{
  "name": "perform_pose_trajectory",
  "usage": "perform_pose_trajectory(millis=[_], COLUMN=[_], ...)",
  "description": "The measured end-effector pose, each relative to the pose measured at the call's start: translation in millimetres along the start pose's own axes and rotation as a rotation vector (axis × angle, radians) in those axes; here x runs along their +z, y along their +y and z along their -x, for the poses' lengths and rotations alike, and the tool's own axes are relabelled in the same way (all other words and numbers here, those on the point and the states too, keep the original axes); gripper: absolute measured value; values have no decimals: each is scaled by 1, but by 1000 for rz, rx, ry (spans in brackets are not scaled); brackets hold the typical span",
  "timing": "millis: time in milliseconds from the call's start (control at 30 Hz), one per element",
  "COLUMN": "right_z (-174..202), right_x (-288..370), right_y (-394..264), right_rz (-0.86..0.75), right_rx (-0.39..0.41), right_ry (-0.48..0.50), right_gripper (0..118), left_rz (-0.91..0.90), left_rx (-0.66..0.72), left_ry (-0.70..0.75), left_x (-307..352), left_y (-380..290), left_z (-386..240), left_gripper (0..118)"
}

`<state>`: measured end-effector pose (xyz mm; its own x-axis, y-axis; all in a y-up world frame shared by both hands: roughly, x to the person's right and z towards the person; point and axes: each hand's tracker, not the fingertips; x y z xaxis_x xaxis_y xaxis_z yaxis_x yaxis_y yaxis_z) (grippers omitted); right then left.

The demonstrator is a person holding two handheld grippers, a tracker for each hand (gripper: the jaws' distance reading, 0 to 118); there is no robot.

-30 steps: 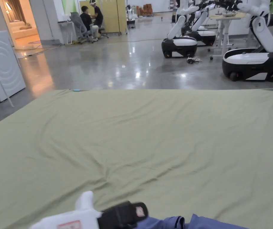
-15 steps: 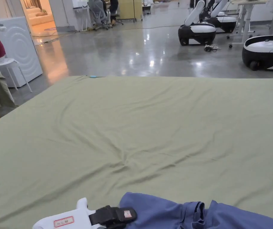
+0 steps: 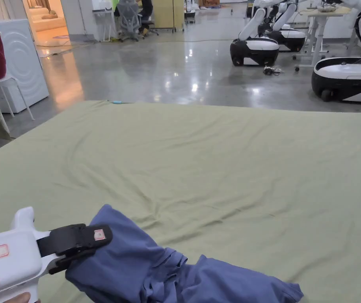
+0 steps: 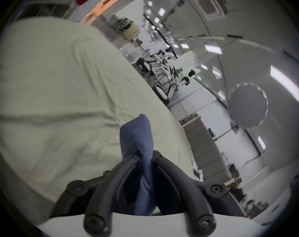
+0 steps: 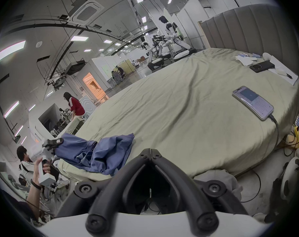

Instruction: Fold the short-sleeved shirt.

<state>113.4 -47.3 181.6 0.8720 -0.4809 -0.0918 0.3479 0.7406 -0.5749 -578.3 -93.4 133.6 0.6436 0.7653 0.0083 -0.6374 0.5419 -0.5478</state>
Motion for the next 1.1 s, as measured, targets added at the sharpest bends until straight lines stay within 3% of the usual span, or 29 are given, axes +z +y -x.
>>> perform_pose_trajectory(millis=[167,400,467,533,567,667,767,800,900,967,1000,1100], right_z=[12,17,12,2,-3,-14,-16,-16,-15,-15,28,23], right_x=[8,41,47,48,48,47,44,43,44,44,-2,-9], right_y=[-4,-13,-16,-18,-19,-20,-21,-21,-23,-24,-21,-27], right_rz=[5,2,9,20,27,37,43,48,64,75,85,143], right_rx=[35,211,236,221,206,181,194,202,244,286,302,340], right_ry=[32,-54,-90,-103,-101,-99,-109,-113,-102,-100,-102,-107], right_gripper=[0,0,0,0,0,0,0,0,0,0,0,0], left_rz=[156,391,360,323,293,247,263,290,501,600,638,575], left_rx=[-48,-171,-136,-83,-72,-136,-196,-153,-115,-250,-312,-242], left_ry=[-141,-127,-193,-262,-280,-199,-92,-102,-77,29,71,28], left_x=[-88,-195,-204,-201,-196,-173,-176,-187,-228,-240,-243,-239], left_y=[-41,-86,-90,-81,-75,-52,-56,-68,-105,-112,-114,-116], left_z=[-57,-92,-95,-95,-95,-95,-91,-85,-75,-83,-88,-84], left_gripper=[10,11,26,68,73,69,39,16,13,13,9,9])
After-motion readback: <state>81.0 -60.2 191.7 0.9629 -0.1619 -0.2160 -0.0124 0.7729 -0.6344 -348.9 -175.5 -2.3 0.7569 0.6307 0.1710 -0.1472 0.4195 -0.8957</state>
